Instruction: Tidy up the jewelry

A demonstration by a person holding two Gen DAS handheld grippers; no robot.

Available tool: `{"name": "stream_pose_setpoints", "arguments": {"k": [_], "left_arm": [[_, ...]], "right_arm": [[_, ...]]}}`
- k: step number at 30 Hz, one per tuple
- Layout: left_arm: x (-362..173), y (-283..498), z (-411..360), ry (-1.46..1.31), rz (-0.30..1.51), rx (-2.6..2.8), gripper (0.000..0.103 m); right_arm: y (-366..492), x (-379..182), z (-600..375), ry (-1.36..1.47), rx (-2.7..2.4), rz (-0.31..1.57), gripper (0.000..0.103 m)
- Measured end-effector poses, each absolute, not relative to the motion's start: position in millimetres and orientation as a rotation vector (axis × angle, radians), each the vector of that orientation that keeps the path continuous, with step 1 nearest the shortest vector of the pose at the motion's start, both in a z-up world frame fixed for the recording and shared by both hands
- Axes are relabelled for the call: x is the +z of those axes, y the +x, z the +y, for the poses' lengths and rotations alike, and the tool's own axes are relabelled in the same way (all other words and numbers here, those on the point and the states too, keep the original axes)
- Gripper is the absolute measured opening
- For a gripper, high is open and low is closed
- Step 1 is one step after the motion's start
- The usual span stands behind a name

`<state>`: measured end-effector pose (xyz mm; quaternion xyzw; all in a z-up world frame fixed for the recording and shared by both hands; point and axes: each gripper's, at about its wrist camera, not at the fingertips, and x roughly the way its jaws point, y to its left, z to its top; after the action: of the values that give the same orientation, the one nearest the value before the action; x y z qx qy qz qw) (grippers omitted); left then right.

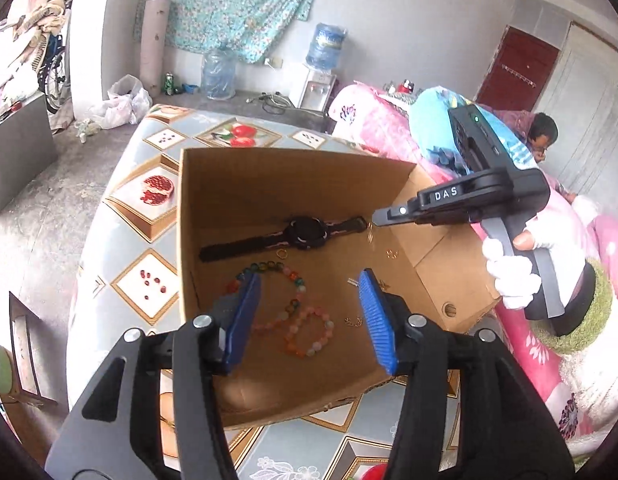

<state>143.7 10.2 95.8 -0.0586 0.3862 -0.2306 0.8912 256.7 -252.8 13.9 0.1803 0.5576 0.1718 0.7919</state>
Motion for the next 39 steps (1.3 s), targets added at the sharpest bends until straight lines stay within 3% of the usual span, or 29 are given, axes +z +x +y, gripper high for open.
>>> {"name": "stream_pose_setpoints", "arguments": {"k": [10,12,13,14,16,25,26,39], "left_arm": [[102.8,138.2,59.9,-0.199,0.779,-0.351,0.061],[97.8,137.7,66.8,-0.209,0.797,-0.33,0.063],[94.5,137.7,69.3,-0.215,0.807,-0.323,0.065],[90.6,136.4,72.2,-0.221,0.821,-0.317,0.068],[82.3,138.5,74.1,-0.241,0.858,-0.308,0.069],[39.4,150.1,57.3,-0.385,1.006,-0.41,0.071],[39.2,148.3,53.3,-0.377,1.004,-0.401,0.072],[52.0,112.9,57.0,-0.334,0.985,-0.359,0.073]], "right_arm": [[220.5,62.0,-275.1,0.38,0.329,1.03,0.006],[199.3,82.0,-286.8,0.36,0.297,0.945,0.013],[187.4,90.1,-295.3,0.358,0.272,0.903,0.028],[175.8,95.9,-304.5,0.361,0.24,0.867,0.034],[155.3,99.6,-323.0,0.374,0.18,0.825,0.034],[129.5,18.1,-340.7,0.577,0.227,1.03,0.035],[128.6,13.9,-334.8,0.574,0.242,1.042,0.039],[86.6,21.8,-316.7,0.559,0.211,1.032,0.04]]}}
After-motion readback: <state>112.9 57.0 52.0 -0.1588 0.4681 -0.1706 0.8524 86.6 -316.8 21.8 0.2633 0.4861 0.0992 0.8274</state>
